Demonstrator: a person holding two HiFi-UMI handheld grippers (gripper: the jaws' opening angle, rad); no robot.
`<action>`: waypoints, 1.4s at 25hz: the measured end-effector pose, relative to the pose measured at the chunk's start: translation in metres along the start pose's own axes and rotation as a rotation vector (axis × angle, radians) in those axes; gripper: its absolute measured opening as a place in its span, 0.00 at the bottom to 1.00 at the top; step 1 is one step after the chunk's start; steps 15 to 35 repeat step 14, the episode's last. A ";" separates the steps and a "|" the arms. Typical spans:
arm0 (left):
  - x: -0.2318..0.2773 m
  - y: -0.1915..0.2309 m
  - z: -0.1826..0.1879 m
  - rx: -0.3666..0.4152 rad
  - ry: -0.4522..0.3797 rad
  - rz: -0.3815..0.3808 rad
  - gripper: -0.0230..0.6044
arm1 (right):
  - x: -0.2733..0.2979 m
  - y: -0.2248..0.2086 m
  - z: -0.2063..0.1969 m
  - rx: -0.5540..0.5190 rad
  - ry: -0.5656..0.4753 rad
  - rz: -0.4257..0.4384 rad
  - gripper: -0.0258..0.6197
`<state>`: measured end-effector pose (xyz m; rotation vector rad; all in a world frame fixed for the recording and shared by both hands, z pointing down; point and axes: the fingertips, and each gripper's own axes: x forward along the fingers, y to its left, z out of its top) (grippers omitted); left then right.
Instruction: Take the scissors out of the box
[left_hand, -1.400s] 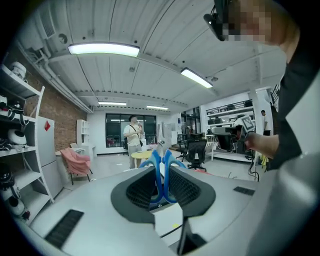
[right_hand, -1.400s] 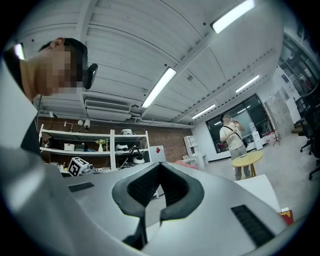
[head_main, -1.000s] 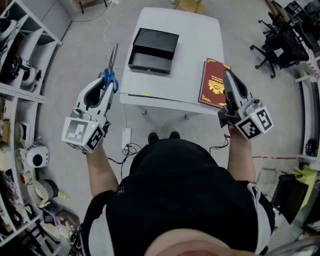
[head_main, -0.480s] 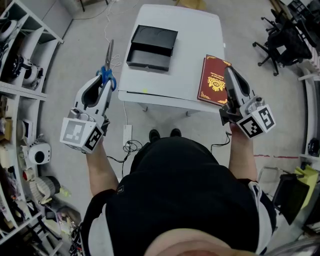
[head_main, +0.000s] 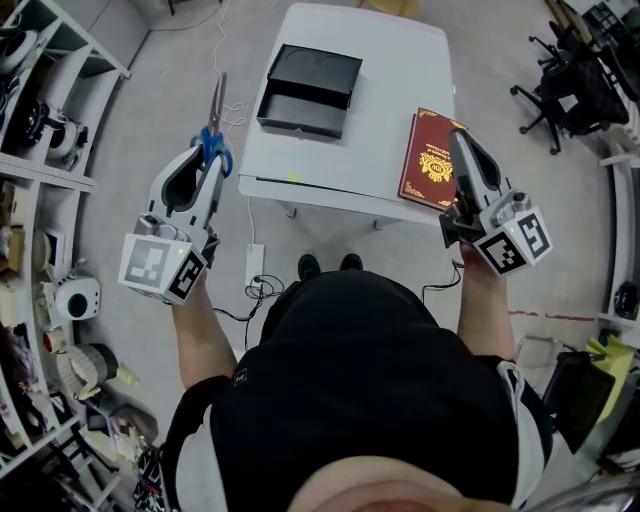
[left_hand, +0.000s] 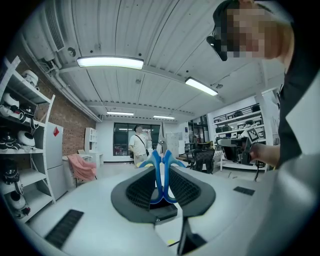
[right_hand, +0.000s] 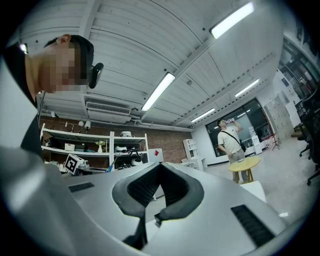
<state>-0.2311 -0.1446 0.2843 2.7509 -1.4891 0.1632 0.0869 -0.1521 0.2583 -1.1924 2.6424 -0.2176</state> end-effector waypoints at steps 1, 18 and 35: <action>0.000 0.000 0.000 0.000 0.000 0.002 0.19 | 0.001 0.000 0.000 0.000 0.001 0.002 0.08; -0.001 0.008 0.002 0.001 -0.004 0.012 0.19 | 0.012 0.002 0.001 -0.005 0.002 0.014 0.08; -0.001 0.008 0.002 0.001 -0.004 0.012 0.19 | 0.012 0.002 0.001 -0.005 0.002 0.014 0.08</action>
